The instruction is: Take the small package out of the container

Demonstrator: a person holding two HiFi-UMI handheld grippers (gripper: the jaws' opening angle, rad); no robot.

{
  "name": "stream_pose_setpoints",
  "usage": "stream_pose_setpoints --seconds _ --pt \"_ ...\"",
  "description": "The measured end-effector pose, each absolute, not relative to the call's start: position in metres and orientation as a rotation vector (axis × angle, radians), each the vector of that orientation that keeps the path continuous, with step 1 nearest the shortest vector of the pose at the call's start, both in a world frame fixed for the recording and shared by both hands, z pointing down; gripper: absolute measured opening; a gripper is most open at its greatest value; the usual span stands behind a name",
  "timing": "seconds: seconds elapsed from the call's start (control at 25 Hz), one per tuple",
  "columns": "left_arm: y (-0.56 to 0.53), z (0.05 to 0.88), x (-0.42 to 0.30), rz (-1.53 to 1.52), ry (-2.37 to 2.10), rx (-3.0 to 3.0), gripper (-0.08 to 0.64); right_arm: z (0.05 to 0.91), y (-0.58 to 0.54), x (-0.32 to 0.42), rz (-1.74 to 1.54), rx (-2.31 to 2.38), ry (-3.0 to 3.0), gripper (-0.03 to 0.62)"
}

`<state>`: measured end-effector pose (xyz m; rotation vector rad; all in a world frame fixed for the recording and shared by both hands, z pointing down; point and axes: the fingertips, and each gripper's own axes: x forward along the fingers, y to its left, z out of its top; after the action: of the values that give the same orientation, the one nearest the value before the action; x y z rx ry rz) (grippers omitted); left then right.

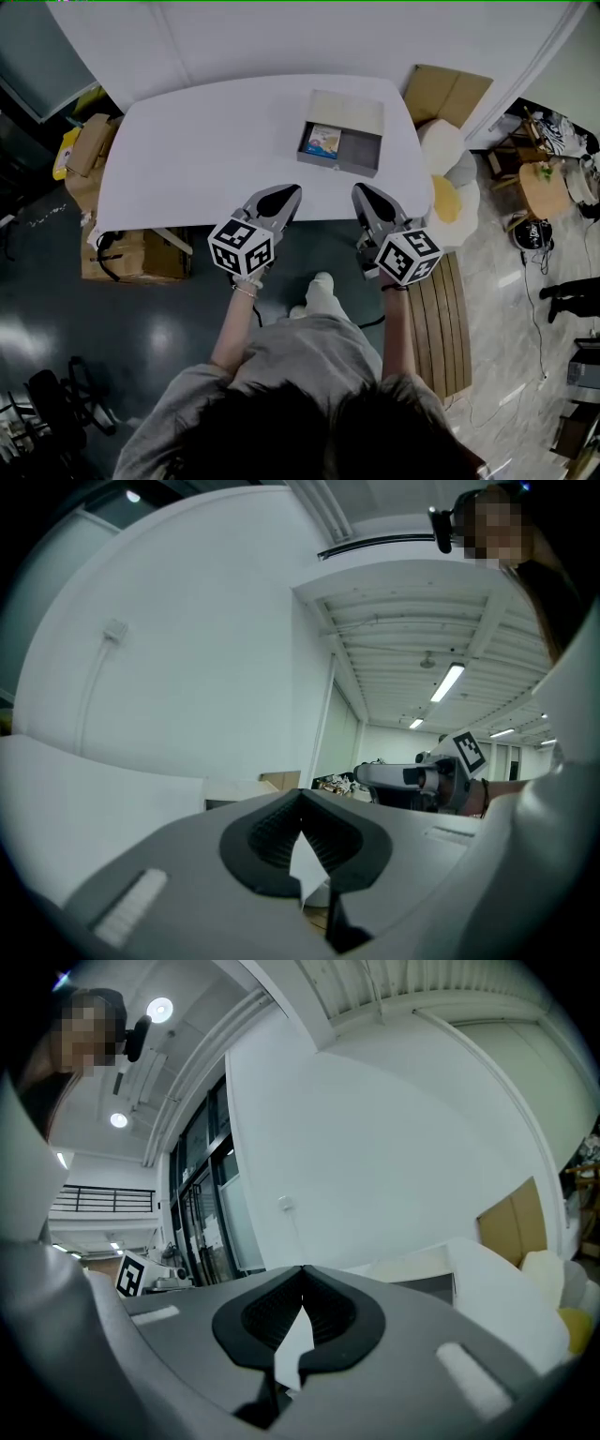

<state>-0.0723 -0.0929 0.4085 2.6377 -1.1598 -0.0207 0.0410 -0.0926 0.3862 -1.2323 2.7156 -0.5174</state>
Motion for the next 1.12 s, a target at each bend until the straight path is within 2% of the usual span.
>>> stream_pose_setpoints --seconds 1.12 --pt "-0.230 0.411 -0.068 -0.005 -1.345 2.508 -0.008 0.396 -0.244 0.055 -0.694 -1.066 2.719 0.009"
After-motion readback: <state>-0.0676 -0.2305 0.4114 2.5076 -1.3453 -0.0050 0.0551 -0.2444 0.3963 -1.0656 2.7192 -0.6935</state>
